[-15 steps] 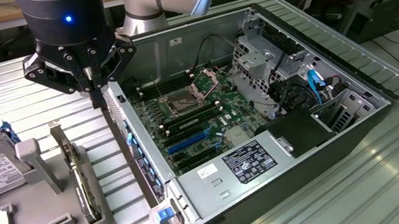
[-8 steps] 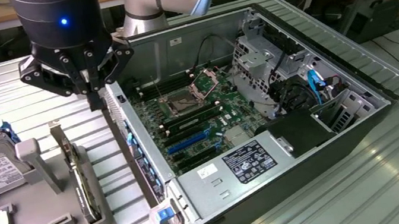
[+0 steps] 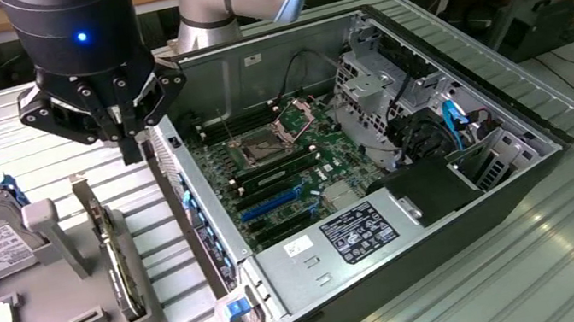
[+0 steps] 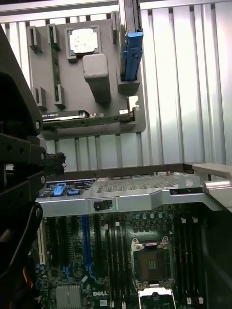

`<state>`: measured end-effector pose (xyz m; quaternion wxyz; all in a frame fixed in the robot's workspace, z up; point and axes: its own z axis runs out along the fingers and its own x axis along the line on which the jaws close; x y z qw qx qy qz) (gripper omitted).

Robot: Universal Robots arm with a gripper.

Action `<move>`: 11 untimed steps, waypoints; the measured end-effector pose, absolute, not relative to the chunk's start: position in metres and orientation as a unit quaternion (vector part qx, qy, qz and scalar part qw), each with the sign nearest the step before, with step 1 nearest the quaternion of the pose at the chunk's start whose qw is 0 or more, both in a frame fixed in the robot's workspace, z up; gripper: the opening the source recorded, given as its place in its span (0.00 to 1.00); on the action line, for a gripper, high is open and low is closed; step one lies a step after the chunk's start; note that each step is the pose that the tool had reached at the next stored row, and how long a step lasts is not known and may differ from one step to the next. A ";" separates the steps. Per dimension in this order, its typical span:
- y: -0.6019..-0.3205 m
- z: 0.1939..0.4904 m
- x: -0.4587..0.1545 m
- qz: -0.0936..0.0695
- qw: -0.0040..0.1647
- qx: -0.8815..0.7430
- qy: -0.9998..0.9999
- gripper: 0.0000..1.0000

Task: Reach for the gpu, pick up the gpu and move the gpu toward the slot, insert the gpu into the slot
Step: 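Reach for the gpu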

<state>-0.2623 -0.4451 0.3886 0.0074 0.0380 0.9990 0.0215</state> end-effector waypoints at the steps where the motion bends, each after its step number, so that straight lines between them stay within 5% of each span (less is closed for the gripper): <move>1: -0.445 0.389 -0.263 0.021 0.007 0.038 0.999 0.11; 11: -0.449 0.388 -0.271 0.021 0.007 0.038 0.999 0.11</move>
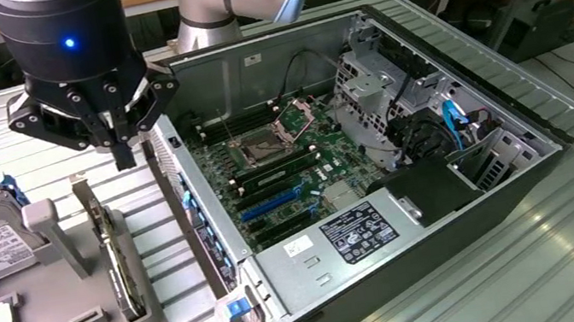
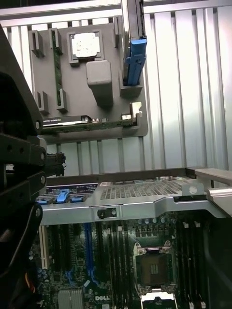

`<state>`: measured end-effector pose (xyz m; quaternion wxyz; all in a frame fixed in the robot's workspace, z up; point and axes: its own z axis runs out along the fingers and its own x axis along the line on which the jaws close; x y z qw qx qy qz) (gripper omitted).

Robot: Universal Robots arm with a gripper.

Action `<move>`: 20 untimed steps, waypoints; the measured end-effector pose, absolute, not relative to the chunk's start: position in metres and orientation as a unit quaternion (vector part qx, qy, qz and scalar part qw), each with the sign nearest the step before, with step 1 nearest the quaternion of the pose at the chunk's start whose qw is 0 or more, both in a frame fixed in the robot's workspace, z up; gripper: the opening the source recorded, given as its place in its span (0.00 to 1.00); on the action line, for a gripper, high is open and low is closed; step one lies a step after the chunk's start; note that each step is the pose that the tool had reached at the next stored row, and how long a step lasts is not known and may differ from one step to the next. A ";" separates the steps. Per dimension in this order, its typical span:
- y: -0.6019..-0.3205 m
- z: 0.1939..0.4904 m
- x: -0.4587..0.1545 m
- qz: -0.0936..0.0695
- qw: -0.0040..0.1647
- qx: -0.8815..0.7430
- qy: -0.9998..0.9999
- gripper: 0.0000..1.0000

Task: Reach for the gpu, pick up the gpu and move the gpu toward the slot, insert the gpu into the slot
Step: 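Reach for the gpu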

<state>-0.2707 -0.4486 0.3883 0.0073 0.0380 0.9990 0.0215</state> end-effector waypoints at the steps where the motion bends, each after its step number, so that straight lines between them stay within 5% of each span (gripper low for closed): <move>1: -0.449 0.388 -0.272 0.021 0.007 0.038 0.999 0.11; 20: -0.457 0.388 -0.292 0.022 0.007 0.038 0.999 0.11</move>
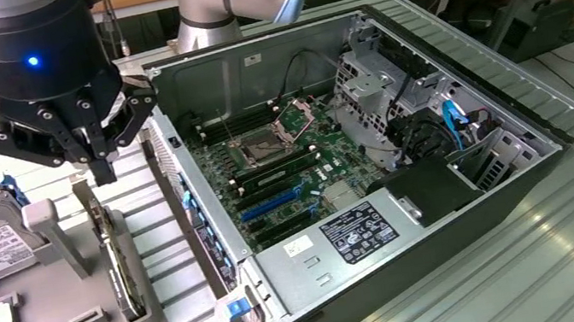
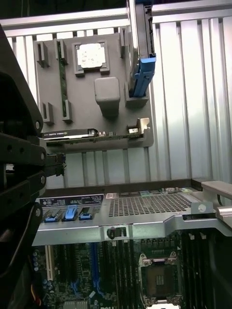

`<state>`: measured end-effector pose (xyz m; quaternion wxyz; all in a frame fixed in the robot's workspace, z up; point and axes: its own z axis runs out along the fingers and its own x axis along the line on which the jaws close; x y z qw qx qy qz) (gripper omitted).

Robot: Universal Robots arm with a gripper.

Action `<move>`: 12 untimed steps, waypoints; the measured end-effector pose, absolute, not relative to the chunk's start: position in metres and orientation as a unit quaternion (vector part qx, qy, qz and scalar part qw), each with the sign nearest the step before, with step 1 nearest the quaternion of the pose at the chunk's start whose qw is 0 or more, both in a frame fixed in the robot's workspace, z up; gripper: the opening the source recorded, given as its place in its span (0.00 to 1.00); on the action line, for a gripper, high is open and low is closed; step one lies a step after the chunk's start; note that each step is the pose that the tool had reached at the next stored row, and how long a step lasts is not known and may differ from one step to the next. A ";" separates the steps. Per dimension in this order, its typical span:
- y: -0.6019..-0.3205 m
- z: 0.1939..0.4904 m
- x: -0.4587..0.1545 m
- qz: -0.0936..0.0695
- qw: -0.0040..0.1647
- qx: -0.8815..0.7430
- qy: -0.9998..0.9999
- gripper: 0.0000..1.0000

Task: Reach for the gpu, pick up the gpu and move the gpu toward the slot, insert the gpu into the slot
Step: 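Reach for the gpu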

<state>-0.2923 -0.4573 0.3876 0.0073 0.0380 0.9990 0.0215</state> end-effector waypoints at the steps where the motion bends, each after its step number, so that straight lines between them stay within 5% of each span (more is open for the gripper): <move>1: -0.458 0.388 -0.293 0.021 0.007 0.038 0.999 0.11; 12: -0.462 0.387 -0.307 0.021 0.007 0.038 0.999 0.11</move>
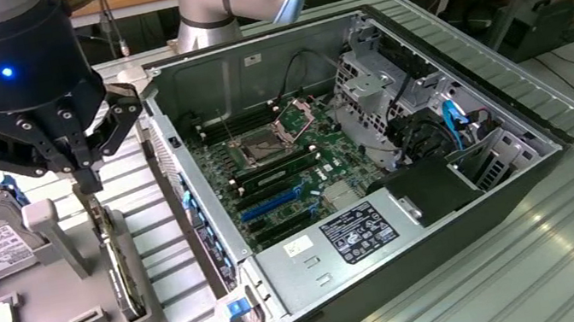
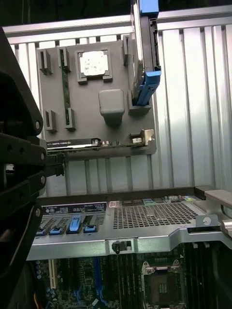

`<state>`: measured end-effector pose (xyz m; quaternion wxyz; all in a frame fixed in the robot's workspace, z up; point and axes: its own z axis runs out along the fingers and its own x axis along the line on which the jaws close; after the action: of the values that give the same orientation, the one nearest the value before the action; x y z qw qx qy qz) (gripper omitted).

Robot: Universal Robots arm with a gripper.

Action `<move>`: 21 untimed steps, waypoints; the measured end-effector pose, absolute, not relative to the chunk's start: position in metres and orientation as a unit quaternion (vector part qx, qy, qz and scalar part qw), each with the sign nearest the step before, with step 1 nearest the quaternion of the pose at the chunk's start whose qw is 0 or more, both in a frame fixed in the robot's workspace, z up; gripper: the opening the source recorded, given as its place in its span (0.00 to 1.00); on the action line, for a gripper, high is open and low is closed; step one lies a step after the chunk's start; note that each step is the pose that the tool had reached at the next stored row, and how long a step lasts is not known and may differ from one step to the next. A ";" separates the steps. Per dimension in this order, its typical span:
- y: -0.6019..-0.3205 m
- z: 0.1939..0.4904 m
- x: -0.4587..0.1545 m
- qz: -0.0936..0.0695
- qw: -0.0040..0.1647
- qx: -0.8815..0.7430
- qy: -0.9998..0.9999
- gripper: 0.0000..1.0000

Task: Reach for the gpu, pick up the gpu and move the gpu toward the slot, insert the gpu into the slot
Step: 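Reach for the gpu, then pick up the gpu and move the gpu toward the slot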

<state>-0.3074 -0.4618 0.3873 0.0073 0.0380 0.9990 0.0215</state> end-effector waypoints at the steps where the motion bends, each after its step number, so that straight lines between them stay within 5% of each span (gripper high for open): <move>1: -0.462 0.387 -0.309 0.021 0.007 0.038 0.999 0.11; 21: -0.466 0.387 -0.319 0.021 0.007 0.038 0.999 0.11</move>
<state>-0.3186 -0.4656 0.3871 0.0073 0.0381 0.9990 0.0215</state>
